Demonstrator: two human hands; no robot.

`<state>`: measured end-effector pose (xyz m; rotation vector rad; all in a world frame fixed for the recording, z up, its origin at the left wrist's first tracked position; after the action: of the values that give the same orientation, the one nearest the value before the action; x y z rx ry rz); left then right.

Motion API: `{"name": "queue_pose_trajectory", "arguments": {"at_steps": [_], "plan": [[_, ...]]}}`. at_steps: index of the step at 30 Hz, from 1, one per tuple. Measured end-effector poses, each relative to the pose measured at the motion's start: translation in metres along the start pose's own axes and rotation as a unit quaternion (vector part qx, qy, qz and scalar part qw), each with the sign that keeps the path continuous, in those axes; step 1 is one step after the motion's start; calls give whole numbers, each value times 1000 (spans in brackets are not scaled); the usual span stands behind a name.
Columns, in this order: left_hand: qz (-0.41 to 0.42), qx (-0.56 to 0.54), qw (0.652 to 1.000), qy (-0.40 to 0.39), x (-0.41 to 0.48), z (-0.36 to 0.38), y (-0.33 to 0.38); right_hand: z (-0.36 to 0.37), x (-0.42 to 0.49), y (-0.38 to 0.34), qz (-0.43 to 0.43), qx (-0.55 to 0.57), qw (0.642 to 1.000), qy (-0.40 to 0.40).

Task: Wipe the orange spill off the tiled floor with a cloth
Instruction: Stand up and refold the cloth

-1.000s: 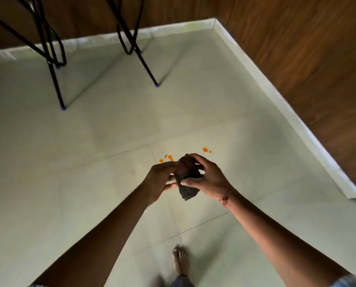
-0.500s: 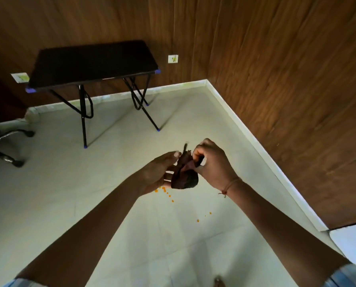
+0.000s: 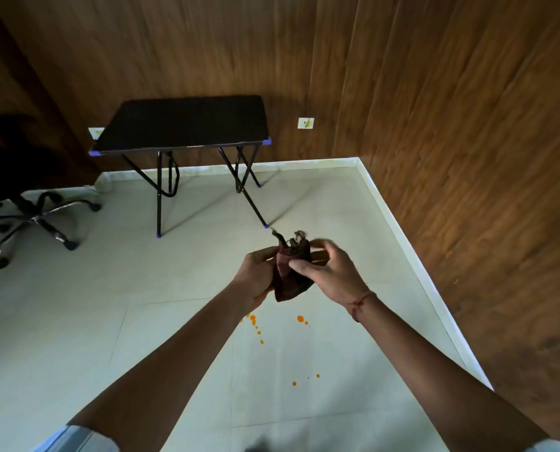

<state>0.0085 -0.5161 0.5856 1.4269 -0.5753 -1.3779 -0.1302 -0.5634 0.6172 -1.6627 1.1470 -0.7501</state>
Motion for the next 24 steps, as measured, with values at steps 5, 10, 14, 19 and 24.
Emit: {"name": "queue_pose_trajectory", "arguments": {"at_steps": [5,10,14,19,24], "plan": [[-3,-166,983,-74,24,23,10,-24,40,-7,-64,-58,989,119],[17,-209,975,-71,59,28,34,-41,85,-22,-108,-26,984,137],[-4,-239,970,34,109,9,55,-44,115,-39,-147,50,987,-48],[50,-203,977,45,139,10,95,-69,152,-9,-54,-2,994,-96],[53,-126,990,-20,156,46,123,-53,191,-10,7,126,977,-170]]}}
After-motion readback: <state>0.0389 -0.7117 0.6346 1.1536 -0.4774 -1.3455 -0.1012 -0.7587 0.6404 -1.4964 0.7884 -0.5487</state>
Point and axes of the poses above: each hand's wrist, its own x-axis towards the middle knuckle, its own z-axis out of the palm, y = z × x, the point moved 7 cm from there along x, towards the middle knuckle, and after that the axes turned 2 degrees about y, right-handed, at the moved point
